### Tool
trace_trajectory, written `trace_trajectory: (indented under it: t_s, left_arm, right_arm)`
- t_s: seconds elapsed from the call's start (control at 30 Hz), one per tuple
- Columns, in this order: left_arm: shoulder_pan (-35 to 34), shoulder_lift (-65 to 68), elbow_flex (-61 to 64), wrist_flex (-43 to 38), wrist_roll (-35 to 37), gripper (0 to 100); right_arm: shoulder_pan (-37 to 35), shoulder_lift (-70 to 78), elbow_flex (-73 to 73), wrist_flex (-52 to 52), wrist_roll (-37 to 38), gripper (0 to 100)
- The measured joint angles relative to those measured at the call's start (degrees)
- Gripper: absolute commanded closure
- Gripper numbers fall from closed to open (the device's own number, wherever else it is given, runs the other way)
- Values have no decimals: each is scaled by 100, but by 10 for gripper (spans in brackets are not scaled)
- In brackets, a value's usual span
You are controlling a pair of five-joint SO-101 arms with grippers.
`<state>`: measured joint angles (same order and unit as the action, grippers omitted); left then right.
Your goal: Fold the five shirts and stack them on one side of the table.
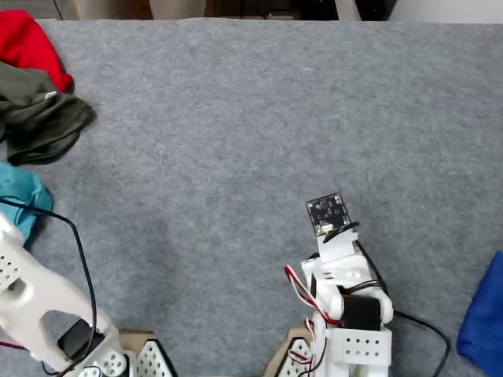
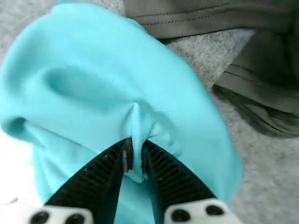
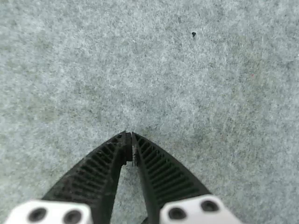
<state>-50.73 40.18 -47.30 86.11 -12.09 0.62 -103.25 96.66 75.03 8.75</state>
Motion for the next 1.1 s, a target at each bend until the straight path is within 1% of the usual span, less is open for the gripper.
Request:
trace_trajectory:
  t_s: [0.07,0.17,0.27,0.37,0.5,0.67,0.83,0.97,1.1]
  left_arm:
    - [105,0,-431,378,176,982]
    - [448,0,-1240,1099,334,982]
    - [853,-9,-1820,1354,580,982]
    - [1196,-193,-1855,1407,712,982]
    - [1837,-985,-1327,1415,765,982]
    - [3042,-2154,-264,1415,774,982]
    - [4519,-3095,607,1415,774,982]
    - [5767,-3481,949,1415,774,982]
    - [6866,-3560,1152,1415,879,982]
  right_arm:
    - [0,0,0,0,0,991]
    - [0,0,0,0,0,991]
    - [0,0,0,0,0,992]
    - [0,0,0,0,0,992]
    - [0,0,0,0,0,992]
    - [0,0,0,0,0,993]
    - [440,0,0,0,0,993]
    - [862,0,-70,79,0,992]
    - [1284,0,-624,149,-9,992]
